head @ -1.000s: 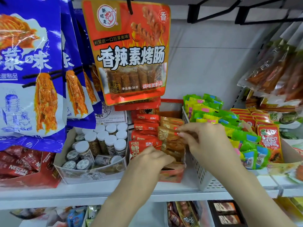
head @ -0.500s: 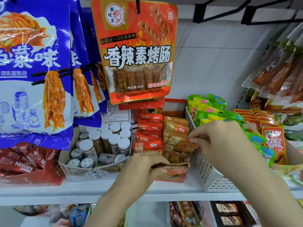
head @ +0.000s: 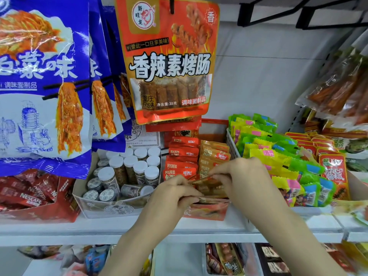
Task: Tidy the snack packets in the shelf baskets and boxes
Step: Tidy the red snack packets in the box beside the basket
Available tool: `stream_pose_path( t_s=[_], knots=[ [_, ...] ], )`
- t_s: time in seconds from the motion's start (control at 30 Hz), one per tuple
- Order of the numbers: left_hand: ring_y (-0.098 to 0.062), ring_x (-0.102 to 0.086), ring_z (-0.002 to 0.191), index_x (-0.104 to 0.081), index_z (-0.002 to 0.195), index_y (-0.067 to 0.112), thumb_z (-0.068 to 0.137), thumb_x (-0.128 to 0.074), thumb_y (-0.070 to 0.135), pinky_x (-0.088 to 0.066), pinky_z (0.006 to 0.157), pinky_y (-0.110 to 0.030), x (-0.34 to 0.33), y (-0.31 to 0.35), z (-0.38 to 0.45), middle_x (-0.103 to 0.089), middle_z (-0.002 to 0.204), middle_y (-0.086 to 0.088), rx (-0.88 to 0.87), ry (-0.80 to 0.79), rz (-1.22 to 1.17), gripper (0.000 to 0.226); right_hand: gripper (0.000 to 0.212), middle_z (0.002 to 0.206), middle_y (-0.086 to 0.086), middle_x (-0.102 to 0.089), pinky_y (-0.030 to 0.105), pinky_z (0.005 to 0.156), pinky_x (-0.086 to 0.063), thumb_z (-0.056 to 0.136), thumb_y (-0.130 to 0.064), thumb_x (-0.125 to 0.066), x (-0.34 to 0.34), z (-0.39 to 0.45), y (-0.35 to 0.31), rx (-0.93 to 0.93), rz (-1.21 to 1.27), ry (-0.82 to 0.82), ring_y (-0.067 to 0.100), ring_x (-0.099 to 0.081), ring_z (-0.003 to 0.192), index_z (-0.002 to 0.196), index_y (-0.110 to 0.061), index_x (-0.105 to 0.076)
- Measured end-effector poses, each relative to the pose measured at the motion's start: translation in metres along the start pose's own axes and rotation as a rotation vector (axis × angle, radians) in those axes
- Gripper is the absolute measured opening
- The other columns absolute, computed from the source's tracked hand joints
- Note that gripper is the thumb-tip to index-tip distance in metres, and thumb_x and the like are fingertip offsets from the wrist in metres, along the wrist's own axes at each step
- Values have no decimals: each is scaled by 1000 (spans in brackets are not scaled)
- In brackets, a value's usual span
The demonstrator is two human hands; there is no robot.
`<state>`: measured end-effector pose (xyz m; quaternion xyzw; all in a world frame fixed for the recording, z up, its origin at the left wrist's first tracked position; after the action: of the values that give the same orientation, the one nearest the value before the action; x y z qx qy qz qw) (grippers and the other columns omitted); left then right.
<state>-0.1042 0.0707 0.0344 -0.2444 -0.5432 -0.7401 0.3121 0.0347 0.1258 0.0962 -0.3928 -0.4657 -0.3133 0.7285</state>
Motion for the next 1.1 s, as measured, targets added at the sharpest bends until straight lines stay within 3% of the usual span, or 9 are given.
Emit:
stream_pose_path(
  t_s=[0.23,0.37,0.5,0.6,0.77,0.83,0.93,1.03,1.1],
  knots=[
    [4,-60,87,-80,89,26,83,-77,18,-42,72,-8,5,-5,-1,-64,84,23,40,74,-54,11,22,106,-2,-71,26,85,-53,95,-23,-59,-30,-3,18,-96,11,-226,20,-65,99,104,-35,-75],
    [2,-61,84,-79,86,25,80,-79,19,-46,72,-12,6,-4,0,-67,84,20,24,97,-47,8,19,102,-6,-74,25,84,-54,94,-27,-62,-5,-1,12,-42,76,-97,17,-68,95,103,-36,-75],
    [0,-61,81,-79,81,27,77,-82,19,-43,70,-10,4,0,0,-66,80,20,18,102,-36,9,26,116,1,-68,27,90,-51,98,-21,-54,-24,-7,16,-118,58,-296,21,-64,104,113,-36,-71],
    [-1,-62,80,-74,76,30,70,-87,23,-48,70,-17,7,-6,-2,-66,79,19,69,135,-58,16,25,118,4,-65,33,88,-53,99,-23,-51,-33,-10,20,-131,70,-328,24,-64,102,114,-34,-68],
    [14,-54,105,-58,114,45,73,-85,30,-45,83,-5,-1,-7,-3,-59,112,34,88,31,-148,51,21,111,0,-68,23,71,-48,99,-26,-52,-29,-13,21,-89,84,-364,17,-65,90,111,-32,-69],
    [15,-53,107,-64,119,39,84,-76,24,-41,85,-4,-11,3,-2,-64,112,29,10,-30,-93,41,22,103,-2,-70,24,68,-47,100,-27,-49,-27,-15,21,-76,75,-417,18,-64,89,103,-28,-71],
    [7,-58,104,-73,110,25,89,-70,15,-45,89,-13,-14,9,1,-69,107,19,-42,-10,-82,24,33,83,-1,-65,32,68,-47,103,-34,-40,-22,-14,20,-99,145,-416,21,-62,83,85,-21,-64],
    [6,-59,103,-75,108,24,89,-70,14,-48,88,-19,-14,6,2,-70,106,17,-28,0,-117,22,34,120,4,-64,33,90,-45,104,-30,-37,-23,-2,17,-120,200,-269,24,-58,114,126,-20,-60],
    [5,-59,103,-75,108,24,88,-71,14,-49,87,-19,-14,5,2,-71,105,17,-39,-12,-111,22,38,136,5,-56,31,98,-41,104,-29,-38,-32,4,16,-141,205,-230,25,-51,125,139,-19,-50]
  ],
)
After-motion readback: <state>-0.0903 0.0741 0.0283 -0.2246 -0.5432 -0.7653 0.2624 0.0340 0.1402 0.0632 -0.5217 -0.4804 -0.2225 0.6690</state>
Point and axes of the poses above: each hand's wrist, its own z-axis towards the middle knuckle, its own x-axis out of the back of the hand, y = z × x, the point moved 7 cm from there along z, towards the middle knuckle
